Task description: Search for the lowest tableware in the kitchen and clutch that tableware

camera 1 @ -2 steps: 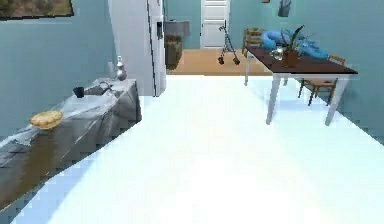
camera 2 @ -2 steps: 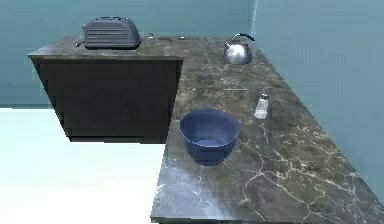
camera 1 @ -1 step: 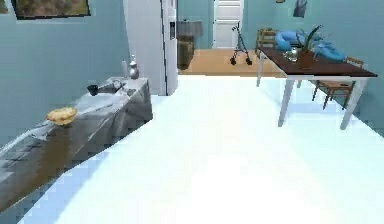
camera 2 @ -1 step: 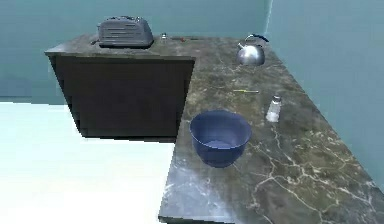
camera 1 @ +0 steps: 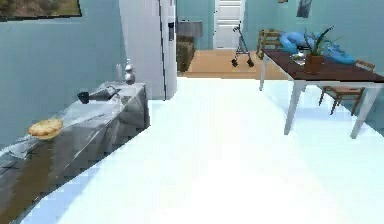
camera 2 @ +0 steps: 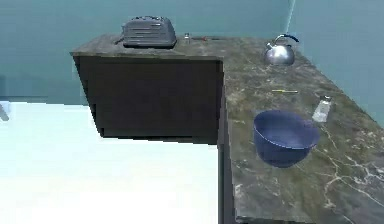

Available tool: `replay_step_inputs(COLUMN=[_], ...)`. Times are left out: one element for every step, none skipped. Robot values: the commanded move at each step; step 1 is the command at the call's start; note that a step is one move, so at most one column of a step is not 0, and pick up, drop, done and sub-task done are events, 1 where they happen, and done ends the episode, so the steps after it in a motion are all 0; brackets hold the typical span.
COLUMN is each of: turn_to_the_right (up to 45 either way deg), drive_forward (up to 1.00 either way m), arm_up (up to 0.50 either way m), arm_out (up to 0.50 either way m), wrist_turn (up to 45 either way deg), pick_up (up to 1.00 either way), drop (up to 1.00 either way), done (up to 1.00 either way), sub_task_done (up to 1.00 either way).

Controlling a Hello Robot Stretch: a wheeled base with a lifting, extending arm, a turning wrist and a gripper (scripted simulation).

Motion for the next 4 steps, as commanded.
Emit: replay_step_inputs(turn_to_the_right=[45.0, 0.0, 42.0, 0.0], drive_forward=[0.00, 0.25, 0.00, 1.00], arm_up=[0.00, 0.00, 0.00, 0.00], arm_out=[0.00, 0.00, 0.00, 0.00], wrist_turn=[0.0, 0.0, 0.0, 0.0], pick_up=[0.00, 0.00, 0.00, 0.00], drop=[0.00, 0.00, 0.00, 0.00], done=[0.00, 0.00, 0.00, 0.00], sub_task_done=[0.00, 0.00, 0.00, 0.00])
